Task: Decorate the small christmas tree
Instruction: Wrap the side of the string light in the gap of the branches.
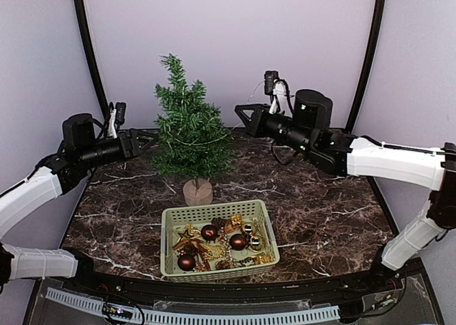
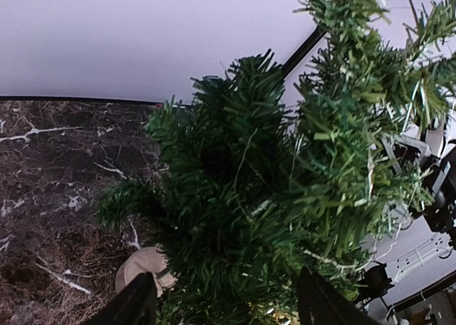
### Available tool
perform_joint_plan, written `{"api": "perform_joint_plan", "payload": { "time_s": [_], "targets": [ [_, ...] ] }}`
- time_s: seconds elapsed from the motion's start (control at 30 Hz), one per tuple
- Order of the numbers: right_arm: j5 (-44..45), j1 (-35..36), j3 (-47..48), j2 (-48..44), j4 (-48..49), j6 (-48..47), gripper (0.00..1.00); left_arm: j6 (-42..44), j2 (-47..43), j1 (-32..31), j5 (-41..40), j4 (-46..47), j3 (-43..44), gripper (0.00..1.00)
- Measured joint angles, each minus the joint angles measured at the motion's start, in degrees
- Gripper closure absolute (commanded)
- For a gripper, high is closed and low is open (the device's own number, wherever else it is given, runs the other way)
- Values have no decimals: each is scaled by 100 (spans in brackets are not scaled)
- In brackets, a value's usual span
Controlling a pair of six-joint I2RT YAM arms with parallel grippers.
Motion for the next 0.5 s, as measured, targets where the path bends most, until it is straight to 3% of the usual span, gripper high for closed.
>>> {"api": "perform_joint_plan", "payload": {
  "time_s": [0.27, 0.5],
  "targets": [
    [-713, -448, 780, 1198, 44, -151, 100, -7, -457, 0, -289, -262, -511, 19],
    [-1143, -599, 1309, 1512, 83, -201, 100, -184, -581, 0, -284, -328, -879, 14]
  ]
}}
